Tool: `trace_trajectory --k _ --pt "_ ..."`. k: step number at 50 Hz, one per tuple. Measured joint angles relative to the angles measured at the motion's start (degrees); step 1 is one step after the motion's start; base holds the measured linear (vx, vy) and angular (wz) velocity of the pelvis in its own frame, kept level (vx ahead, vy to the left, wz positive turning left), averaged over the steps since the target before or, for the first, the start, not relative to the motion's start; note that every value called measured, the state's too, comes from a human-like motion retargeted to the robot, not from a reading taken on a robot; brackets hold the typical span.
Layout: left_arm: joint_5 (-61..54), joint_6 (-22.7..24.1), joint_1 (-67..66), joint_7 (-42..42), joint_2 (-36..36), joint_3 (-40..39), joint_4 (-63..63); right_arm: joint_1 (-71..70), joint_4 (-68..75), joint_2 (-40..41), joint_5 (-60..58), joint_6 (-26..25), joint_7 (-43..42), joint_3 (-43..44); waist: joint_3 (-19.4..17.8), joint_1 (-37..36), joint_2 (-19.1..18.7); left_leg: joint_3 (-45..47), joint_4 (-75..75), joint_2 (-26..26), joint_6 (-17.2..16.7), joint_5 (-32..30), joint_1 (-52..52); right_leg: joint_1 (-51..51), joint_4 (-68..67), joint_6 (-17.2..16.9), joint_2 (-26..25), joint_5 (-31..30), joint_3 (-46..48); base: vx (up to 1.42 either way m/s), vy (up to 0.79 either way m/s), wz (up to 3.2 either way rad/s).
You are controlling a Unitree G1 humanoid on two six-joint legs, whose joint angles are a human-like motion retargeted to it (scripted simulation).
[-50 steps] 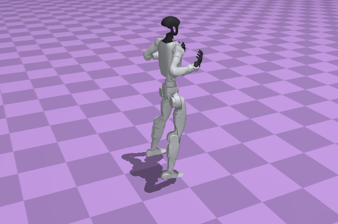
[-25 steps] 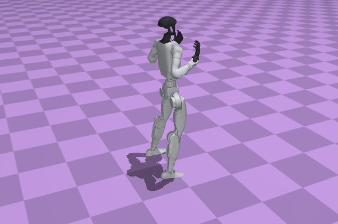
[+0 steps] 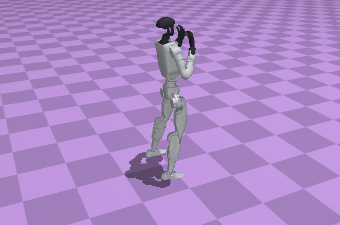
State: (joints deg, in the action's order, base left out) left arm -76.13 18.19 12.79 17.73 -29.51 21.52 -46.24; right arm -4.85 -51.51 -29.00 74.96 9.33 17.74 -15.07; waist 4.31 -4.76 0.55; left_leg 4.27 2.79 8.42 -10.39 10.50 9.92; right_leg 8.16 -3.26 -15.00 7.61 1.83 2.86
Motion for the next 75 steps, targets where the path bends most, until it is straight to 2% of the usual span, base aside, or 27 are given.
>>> trace_trajectory --k 8,12,20,25,30,35,42,50,55,62,65,70,75 --pt "0.37 -4.62 -6.96 4.84 -5.79 -0.70 2.68 4.73 -0.23 -0.43 -0.09 -2.80 2.88 3.31 -0.91 0.05 -0.14 -0.23 0.04 -0.23 0.24 0.18 0.41 0.55 -0.09 0.00 0.28 0.25 0.29 0.00 0.00 0.00" --pt "0.51 -3.44 -6.53 3.65 -3.27 0.13 1.49 4.36 -0.73 0.22 -1.55 -2.18 2.05 4.61 -0.91 -0.12 -0.16 -0.16 0.06 -0.23 0.23 0.24 0.54 0.62 -0.15 0.00 0.27 0.25 0.23 0.00 0.00 0.00" --pt "2.33 1.32 4.49 -3.81 5.09 3.36 0.37 -3.22 0.63 4.66 1.81 0.89 -2.77 -0.22 0.39 -0.51 0.06 0.26 0.29 0.10 -0.24 0.23 0.31 0.18 -0.27 0.00 -0.09 0.02 -0.14 0.00 0.00 0.00" --pt "1.73 -1.31 1.82 -0.55 2.11 3.62 2.84 -0.57 1.45 2.79 0.11 -0.74 -1.20 0.45 -0.63 -0.73 0.11 0.33 0.17 -0.31 0.15 0.29 0.57 0.32 -0.28 0.00 0.35 0.18 -0.30 0.00 0.00 0.00" --pt "4.56 -4.91 -5.02 3.43 -2.20 0.40 5.39 3.78 1.33 0.80 -3.95 -4.02 2.87 2.40 -2.42 -0.26 0.02 0.31 -0.05 -0.52 0.38 0.25 0.94 0.63 -0.26 0.00 0.57 0.27 -0.31 0.00 0.00 0.00" --pt "0.74 -3.23 -4.01 1.88 0.52 1.60 2.23 3.08 -0.14 1.94 -2.27 -2.34 0.83 2.60 -2.56 -0.32 -0.10 0.34 -0.10 -0.30 0.23 0.09 0.72 0.34 -0.25 0.00 0.31 0.01 -0.35 0.00 0.00 0.00" --pt "-4.63 -2.74 2.54 1.31 4.48 6.79 1.45 -1.21 -0.37 5.60 7.04 -2.31 0.95 -3.38 -2.67 -0.17 0.12 0.25 -0.11 -0.55 0.40 0.01 0.63 0.27 -0.29 0.00 0.56 -0.01 -0.36 0.00 0.00 0.00" --pt "-4.14 -7.18 -6.23 9.37 -0.45 0.07 5.73 8.92 1.52 3.55 -1.60 -5.42 5.45 6.05 -3.83 -0.32 -0.40 0.27 -0.17 -0.57 0.32 0.05 0.66 0.27 -0.30 0.00 0.59 0.02 -0.33 0.00 0.00 0.00" --pt "-4.90 -5.53 -6.68 8.11 0.22 1.36 4.23 9.47 0.84 3.99 -2.41 -4.23 4.22 6.14 -3.31 -0.39 -0.76 0.49 -0.07 -0.21 0.02 -0.03 0.36 -0.15 -0.33 0.00 0.19 -0.20 -0.51 0.00 0.00 0.00" --pt "-4.46 -0.42 1.06 1.96 4.23 2.29 1.75 0.03 1.77 10.34 1.57 -0.12 -0.36 0.35 -0.74 0.40 -0.87 0.91 0.29 0.68 -0.70 -0.28 -0.60 -1.28 -0.40 0.00 -0.79 -0.69 -0.85 0.00 0.00 0.00" --pt "-2.70 -0.90 1.37 1.48 3.75 1.72 1.23 -1.59 1.53 10.38 -0.07 -0.96 -0.13 -0.89 0.23 0.56 -1.02 0.98 0.37 0.81 -0.73 -0.30 -0.97 -1.67 -0.42 0.00 -0.94 -0.74 -0.92 0.00 0.00 0.00" --pt "-0.81 -3.33 -3.87 2.82 0.35 1.15 3.29 0.57 1.79 6.72 -2.89 -3.03 0.86 -1.50 -0.65 0.69 -1.15 0.81 0.15 0.03 0.02 -0.13 -0.50 -1.15 -0.33 0.00 -0.10 -0.38 -0.87 0.00 0.00 0.00" --pt "-2.86 -2.30 -6.07 2.94 -0.33 0.79 1.92 2.45 0.86 5.96 -1.96 -0.86 -0.58 0.90 -0.88 0.77 -1.30 0.59 0.07 0.00 -0.03 -0.18 -0.50 -1.01 -0.28 0.00 -0.06 -0.40 -0.63 0.00 0.00 0.00"
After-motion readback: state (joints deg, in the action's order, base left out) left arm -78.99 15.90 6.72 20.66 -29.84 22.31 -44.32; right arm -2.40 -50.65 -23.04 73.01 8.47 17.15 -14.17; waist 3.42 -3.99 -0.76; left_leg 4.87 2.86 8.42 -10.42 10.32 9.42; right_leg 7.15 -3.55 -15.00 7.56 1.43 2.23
